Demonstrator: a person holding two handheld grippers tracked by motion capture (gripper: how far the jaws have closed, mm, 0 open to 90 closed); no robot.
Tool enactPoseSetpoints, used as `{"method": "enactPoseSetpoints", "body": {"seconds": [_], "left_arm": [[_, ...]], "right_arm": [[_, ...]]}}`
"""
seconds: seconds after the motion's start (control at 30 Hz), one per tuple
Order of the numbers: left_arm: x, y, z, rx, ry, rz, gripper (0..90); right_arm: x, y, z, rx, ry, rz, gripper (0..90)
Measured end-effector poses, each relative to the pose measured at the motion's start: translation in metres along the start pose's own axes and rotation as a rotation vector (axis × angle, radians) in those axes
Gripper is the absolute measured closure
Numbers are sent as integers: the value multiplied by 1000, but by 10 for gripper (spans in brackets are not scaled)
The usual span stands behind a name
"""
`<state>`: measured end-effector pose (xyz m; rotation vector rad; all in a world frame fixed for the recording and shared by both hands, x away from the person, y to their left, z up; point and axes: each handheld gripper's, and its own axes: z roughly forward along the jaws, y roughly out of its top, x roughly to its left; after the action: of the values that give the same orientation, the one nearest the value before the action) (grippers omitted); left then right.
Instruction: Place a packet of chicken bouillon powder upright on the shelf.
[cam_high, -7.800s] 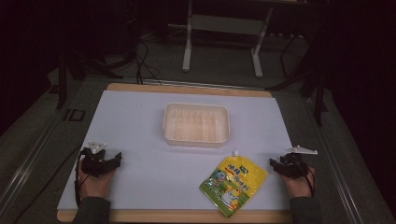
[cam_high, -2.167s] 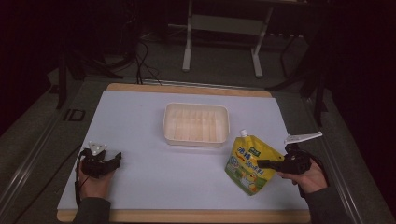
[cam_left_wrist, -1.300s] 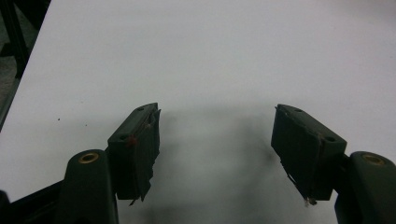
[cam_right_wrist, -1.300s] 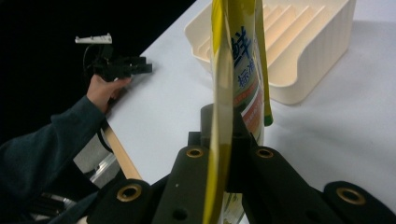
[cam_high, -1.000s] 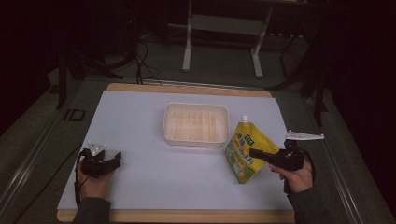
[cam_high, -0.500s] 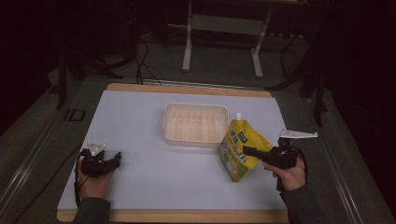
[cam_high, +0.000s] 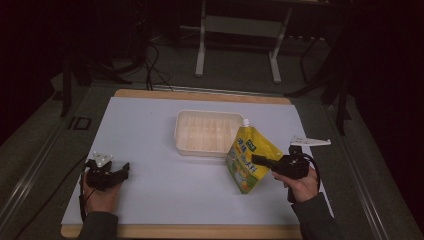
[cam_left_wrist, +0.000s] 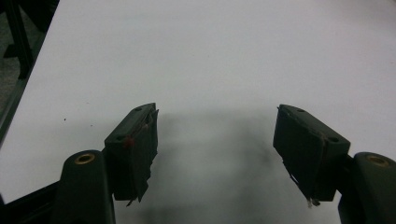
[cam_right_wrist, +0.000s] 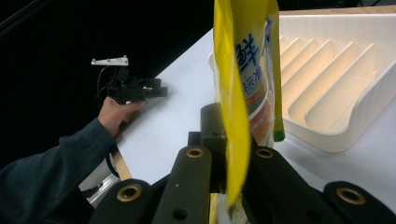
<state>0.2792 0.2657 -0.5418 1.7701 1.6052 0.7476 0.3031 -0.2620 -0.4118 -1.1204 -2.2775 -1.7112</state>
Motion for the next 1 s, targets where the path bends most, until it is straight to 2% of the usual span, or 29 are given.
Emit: {"method": "enactPoseSetpoints", "body": {"seconds": [1.0], "left_arm": [[0, 0, 0, -5, 3, -3, 301]], "right_arm": [[9, 7, 25, -7, 47, -13, 900]]}}
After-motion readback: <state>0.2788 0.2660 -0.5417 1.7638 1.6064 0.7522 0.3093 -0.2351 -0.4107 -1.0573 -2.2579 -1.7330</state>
